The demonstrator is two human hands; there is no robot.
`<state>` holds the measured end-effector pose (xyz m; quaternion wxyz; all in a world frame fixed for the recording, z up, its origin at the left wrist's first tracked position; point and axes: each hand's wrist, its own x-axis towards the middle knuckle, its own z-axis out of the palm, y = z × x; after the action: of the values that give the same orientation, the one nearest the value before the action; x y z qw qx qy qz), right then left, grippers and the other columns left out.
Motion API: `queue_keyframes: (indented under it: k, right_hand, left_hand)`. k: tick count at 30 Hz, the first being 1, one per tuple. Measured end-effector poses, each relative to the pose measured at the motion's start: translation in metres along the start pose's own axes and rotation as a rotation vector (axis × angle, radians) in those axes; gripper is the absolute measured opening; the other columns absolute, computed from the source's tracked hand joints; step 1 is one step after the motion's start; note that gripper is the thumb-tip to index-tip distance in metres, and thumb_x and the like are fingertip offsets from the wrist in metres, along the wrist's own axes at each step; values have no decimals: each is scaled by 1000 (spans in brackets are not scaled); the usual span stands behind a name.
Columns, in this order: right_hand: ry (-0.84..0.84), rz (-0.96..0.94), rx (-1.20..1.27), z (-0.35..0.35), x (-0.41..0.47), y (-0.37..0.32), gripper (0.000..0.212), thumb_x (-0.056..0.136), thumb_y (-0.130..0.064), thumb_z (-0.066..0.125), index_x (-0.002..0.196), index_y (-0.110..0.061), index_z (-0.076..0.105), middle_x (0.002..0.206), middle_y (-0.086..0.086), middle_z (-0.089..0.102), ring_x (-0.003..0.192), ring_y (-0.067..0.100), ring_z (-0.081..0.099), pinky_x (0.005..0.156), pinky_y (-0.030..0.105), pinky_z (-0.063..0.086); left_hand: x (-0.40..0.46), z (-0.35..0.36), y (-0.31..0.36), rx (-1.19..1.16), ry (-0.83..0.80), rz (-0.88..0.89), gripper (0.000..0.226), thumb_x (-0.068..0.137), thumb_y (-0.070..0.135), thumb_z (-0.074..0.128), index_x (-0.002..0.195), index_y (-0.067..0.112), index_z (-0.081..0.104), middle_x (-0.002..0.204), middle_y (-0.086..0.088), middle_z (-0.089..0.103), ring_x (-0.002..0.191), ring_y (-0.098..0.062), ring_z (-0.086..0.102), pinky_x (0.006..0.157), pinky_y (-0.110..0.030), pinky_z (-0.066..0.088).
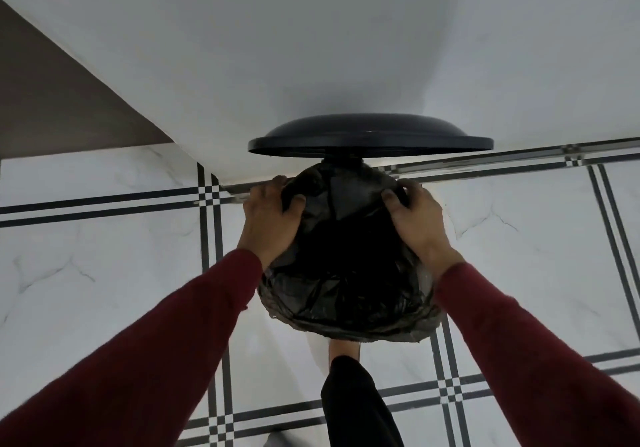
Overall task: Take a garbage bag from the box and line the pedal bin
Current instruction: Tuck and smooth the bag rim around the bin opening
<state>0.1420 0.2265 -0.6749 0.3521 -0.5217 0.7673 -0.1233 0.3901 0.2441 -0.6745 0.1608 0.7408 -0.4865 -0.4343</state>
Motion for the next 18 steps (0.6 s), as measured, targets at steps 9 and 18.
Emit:
queue_keyframes:
  k: [9,18]
  right_hand:
    - [-181,523,716,1,52,9,33,82,-41,73,93,-10,79,80,9,80,67,25,76,62,34,62]
    - [100,259,-119,-9,55,2,32,98,-39,52,110,-19,73,116,13,73,114,37,64,96,42,50]
  left_hand:
    - [39,-2,5,3,15,-303,51,96,61,41,117,24,71,138,-16,53,139,-44,36,114,-54,32]
    - [49,-8,2,-211,-32,-194,26,98,37,56,102,20,76,111,-9,73,113,-29,65,105,-46,51]
